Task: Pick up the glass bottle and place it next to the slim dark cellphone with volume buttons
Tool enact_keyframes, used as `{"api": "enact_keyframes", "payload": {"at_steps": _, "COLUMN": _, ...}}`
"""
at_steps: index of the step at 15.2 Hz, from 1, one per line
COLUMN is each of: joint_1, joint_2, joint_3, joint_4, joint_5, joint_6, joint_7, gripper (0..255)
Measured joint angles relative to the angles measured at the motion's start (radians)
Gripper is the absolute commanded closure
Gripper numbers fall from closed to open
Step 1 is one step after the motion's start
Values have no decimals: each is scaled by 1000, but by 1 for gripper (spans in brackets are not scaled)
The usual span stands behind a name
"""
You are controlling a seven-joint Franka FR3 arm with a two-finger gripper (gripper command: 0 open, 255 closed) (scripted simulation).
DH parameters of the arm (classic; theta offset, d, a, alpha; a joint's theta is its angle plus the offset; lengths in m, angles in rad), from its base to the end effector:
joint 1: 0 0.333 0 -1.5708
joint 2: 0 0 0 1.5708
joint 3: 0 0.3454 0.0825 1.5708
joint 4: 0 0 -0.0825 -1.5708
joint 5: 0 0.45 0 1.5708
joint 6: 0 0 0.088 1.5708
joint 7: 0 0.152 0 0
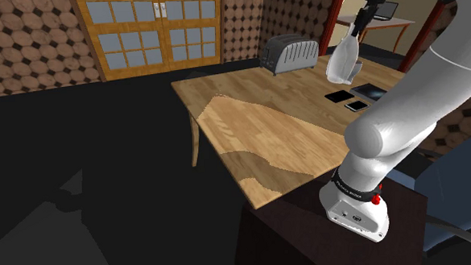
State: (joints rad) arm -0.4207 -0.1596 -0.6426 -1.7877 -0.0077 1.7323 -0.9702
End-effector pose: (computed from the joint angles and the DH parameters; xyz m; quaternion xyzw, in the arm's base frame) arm 0.2692 -0.5279 0.5820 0.9974 -0.0447 0.0564 0.0077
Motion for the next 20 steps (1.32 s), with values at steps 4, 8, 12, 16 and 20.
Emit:
{"api": "enact_keyframes", "payload": {"at_steps": 4, "joint_1": -1, "joint_2": -3, "joint_3": -1, "joint_4": -60, "joint_5": -2, "joint_6": 58, "joint_7": -1, "gripper": 255}}
{"api": "enact_keyframes", "payload": {"at_steps": 8, "joint_1": -3, "joint_2": -7, "joint_3": -3, "joint_4": -117, "joint_5": -4, "joint_6": 111, "joint_7": -3, "gripper": 255}}
{"api": "enact_keyframes", "payload": {"at_steps": 12, "joint_1": -4, "joint_2": -3, "joint_3": -5, "joint_4": -168, "joint_5": -2, "joint_6": 165, "joint_7": -7, "gripper": 255}}
{"api": "enact_keyframes", "payload": {"at_steps": 16, "joint_1": -6, "joint_2": 3, "joint_3": -11, "joint_4": -214, "joint_5": 1, "joint_6": 216, "joint_7": -15, "gripper": 255}}
{"api": "enact_keyframes", "payload": {"at_steps": 20, "joint_1": -7, "joint_2": 9, "joint_3": -15, "joint_4": -266, "joint_5": 5, "joint_6": 272, "joint_7": -22, "gripper": 255}}
